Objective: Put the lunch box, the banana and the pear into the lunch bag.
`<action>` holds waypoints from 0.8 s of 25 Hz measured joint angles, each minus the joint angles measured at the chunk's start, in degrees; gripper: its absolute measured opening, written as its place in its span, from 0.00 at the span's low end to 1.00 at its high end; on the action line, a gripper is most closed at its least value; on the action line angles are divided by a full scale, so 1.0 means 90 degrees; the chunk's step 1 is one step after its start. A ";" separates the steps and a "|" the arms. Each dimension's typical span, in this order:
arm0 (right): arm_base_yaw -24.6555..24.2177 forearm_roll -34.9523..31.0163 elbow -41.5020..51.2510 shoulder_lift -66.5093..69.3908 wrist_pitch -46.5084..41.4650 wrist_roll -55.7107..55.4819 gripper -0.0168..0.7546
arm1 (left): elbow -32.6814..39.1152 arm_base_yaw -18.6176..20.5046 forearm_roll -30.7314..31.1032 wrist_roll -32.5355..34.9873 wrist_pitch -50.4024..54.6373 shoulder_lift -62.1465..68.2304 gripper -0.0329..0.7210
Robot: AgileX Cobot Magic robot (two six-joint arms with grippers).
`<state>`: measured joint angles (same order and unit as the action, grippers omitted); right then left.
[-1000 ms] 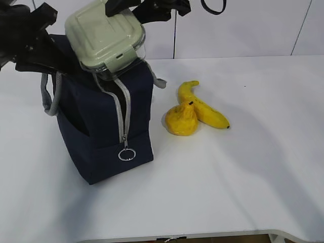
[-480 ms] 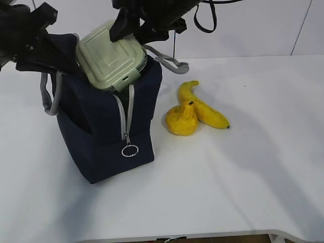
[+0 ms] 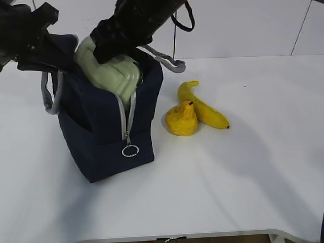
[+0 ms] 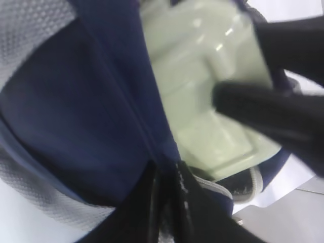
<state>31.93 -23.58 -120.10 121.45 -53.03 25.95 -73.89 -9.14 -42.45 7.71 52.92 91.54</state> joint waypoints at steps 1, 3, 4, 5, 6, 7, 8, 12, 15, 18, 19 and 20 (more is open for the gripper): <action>0.0052 0.0123 0.0000 0.0002 0.0036 0.0033 0.55 | 0.0000 0.0000 0.0000 0.0004 -0.0015 0.0024 0.04; 0.0116 0.0257 0.0000 0.0012 0.0118 0.0058 0.55 | 0.0000 0.0000 0.0000 0.0004 -0.0015 0.0034 0.04; 0.0131 0.0268 0.0000 0.0025 0.0143 0.0072 0.55 | 0.0000 0.0000 -0.0013 0.0004 -0.0015 0.0051 0.04; 0.0131 0.0304 0.0000 0.0038 0.0156 0.0072 0.55 | 0.0000 0.0000 -0.0041 0.0004 -0.0015 0.0068 0.04; 0.0131 0.0329 0.0000 0.0066 0.0156 0.0072 0.55 | 0.0000 0.0000 -0.0090 0.0004 -0.0015 0.0066 0.04; 0.0131 0.0330 0.0000 0.0082 0.0156 0.0081 0.55 | 0.0000 0.0000 -0.0117 0.0004 -0.0015 0.0080 0.04; 0.0131 0.0330 0.0000 0.0115 0.0156 0.0081 0.55 | 0.0000 0.0000 -0.0150 0.0015 -0.0015 0.0089 0.04; 0.0131 0.0330 0.0000 0.0242 0.0041 0.0096 0.55 | 0.0000 0.0000 -0.0162 0.0015 -0.0015 0.0089 0.04; 0.0131 0.0317 0.0000 0.0346 0.0028 0.0096 0.55 | 0.0000 0.0000 -0.0162 0.0015 -0.0015 0.0089 0.04; 0.0131 0.0293 0.0000 0.0466 0.0014 0.0111 0.55 | 0.0000 0.0000 -0.0162 0.0015 -0.0015 0.0089 0.04; 0.0131 0.0278 0.0000 0.0513 0.0003 0.0111 0.55 | 0.0000 0.0000 -0.0162 0.0015 -0.0015 0.0089 0.04; 0.0131 0.0264 0.0000 0.0550 0.0001 0.0111 0.55 | 0.0000 0.0000 -0.0162 0.0015 -0.0015 0.0089 0.04</action>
<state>33.11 -21.20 -120.10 126.40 -53.02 26.95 -73.89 -9.14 -43.91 7.84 52.79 92.34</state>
